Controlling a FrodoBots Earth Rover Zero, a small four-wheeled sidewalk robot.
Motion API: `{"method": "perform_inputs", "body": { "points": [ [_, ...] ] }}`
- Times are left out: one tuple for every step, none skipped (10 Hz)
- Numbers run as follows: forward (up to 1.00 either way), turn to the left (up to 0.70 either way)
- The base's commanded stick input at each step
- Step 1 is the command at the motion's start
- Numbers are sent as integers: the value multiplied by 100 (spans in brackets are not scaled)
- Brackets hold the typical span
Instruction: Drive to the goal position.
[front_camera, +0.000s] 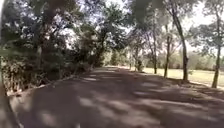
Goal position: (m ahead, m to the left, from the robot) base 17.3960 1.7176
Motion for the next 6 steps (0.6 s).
{"method": "perform_inputs", "body": {
  "points": [
    [70,0],
    [70,0],
    [70,0],
    [70,0],
    [70,0],
    [70,0]
  ]
}}
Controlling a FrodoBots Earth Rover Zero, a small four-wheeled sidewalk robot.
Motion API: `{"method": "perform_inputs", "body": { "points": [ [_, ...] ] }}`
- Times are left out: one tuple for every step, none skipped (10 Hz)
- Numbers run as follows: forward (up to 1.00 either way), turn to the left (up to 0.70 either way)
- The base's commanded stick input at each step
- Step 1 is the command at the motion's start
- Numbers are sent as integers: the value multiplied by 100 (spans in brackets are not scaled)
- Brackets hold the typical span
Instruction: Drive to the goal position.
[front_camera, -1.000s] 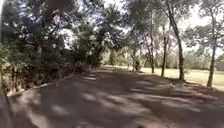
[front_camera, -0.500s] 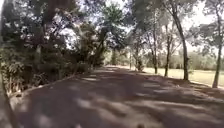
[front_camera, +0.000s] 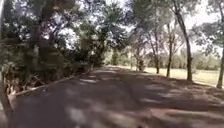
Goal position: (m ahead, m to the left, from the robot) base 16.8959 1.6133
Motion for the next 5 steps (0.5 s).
{"method": "perform_inputs", "body": {
  "points": [
    [70,0],
    [70,0],
    [70,0],
    [70,0],
    [70,0]
  ]
}}
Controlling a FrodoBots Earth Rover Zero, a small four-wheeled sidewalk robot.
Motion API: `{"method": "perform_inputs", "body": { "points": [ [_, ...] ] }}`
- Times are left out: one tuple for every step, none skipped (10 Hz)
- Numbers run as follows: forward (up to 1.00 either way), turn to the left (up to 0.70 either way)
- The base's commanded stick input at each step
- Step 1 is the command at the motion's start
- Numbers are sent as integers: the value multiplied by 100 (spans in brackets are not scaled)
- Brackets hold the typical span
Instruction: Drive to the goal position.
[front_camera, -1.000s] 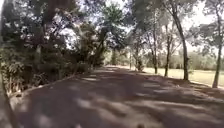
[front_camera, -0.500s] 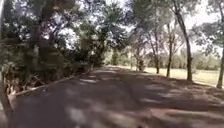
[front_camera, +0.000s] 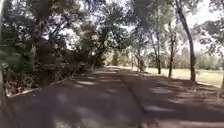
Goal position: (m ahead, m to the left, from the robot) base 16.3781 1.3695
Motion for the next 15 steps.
{"method": "perform_inputs", "body": {
  "points": [
    [70,0],
    [70,0],
    [70,0],
    [70,0],
    [70,0],
    [70,0],
    [70,0],
    [70,0],
    [70,0],
    [70,0],
    [70,0],
    [70,0],
    [70,0],
    [70,0],
    [70,0]
  ]
}}
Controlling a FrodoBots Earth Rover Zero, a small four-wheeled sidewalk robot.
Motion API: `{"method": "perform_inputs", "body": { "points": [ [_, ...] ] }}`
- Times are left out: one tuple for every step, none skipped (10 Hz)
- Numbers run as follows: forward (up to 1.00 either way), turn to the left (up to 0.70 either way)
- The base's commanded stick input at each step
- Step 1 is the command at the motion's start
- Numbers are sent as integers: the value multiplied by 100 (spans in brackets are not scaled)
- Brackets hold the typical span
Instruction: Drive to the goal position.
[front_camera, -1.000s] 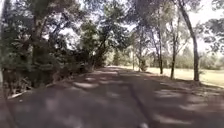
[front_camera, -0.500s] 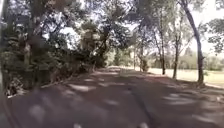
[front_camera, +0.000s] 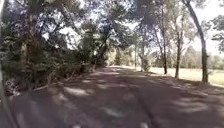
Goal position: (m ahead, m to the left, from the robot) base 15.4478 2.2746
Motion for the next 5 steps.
{"method": "perform_inputs", "body": {
  "points": [
    [70,0],
    [70,0],
    [70,0],
    [70,0],
    [70,0]
  ]
}}
